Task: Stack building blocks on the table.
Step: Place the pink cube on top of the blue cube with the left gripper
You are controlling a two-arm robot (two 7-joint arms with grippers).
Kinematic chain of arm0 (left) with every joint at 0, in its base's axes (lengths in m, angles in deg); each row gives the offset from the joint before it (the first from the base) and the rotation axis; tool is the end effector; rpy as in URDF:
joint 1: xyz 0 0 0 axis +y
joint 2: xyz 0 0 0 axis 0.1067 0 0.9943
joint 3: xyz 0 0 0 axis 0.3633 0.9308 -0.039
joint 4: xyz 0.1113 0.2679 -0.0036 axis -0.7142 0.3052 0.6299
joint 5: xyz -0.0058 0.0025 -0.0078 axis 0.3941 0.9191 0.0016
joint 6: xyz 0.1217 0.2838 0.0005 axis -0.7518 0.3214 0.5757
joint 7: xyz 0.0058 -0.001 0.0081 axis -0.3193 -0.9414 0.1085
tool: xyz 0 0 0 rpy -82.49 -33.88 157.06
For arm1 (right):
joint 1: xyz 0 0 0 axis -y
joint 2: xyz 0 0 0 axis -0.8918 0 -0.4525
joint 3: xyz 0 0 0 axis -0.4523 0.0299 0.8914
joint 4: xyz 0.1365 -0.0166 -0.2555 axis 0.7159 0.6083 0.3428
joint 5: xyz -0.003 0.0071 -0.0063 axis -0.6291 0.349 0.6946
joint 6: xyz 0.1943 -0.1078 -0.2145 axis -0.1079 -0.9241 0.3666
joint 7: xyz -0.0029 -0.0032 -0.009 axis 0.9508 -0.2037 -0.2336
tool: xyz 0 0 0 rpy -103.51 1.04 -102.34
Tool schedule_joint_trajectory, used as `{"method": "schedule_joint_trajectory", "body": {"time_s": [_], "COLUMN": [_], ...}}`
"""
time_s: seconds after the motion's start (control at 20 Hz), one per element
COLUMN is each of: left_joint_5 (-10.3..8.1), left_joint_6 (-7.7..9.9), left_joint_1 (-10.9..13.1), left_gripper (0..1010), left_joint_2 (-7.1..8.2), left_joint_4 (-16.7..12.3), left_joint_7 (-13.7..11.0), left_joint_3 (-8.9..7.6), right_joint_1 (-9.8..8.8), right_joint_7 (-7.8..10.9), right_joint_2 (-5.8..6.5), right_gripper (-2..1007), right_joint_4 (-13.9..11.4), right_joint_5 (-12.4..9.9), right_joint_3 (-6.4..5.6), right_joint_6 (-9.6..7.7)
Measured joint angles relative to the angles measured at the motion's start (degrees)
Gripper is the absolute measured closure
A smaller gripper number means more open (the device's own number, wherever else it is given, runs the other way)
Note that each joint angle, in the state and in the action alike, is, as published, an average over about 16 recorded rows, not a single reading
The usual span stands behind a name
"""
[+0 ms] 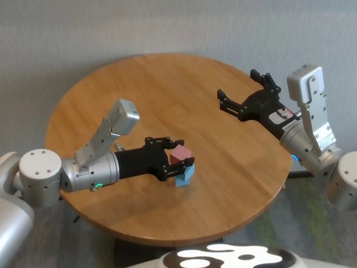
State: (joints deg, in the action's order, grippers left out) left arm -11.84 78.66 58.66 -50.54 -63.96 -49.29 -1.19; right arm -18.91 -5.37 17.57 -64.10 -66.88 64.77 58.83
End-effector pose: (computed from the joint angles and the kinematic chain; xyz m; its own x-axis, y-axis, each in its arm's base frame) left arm 0.4220 -0.0206 -0.3009 0.9376 0.3385 0.0798 -0.3478 0.9138 0.2099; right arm 0.3617 -0.0368 -0.2684 0.4679 -0.8527 0.2324 0.8758 0.4826 0.0072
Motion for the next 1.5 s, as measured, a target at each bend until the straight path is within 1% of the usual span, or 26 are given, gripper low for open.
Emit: {"method": "schedule_joint_trajectory", "body": {"time_s": [0.4,1.0,1.5], "left_joint_5": [-0.68,-1.79,-1.73], "left_joint_6": [-0.74,-1.27,-1.37], "left_joint_1": [-1.1,-2.0,-2.8], "left_gripper": [469,469,469], "left_joint_2": [-0.33,-0.01,0.56], "left_joint_4": [1.3,2.3,2.8], "left_joint_7": [-0.2,0.2,0.9], "left_joint_3": [1.19,2.71,4.44], "right_joint_1": [0.00,0.00,0.00], "right_joint_7": [0.00,0.00,0.00], "right_joint_2": [0.00,0.00,0.00], "right_gripper": [0,0,0], "right_joint_4": [0.0,0.0,0.0], "right_joint_5": [0.0,0.0,0.0], "right_joint_3": [0.00,0.00,0.00], "right_joint_6": [0.00,0.00,0.00]}}
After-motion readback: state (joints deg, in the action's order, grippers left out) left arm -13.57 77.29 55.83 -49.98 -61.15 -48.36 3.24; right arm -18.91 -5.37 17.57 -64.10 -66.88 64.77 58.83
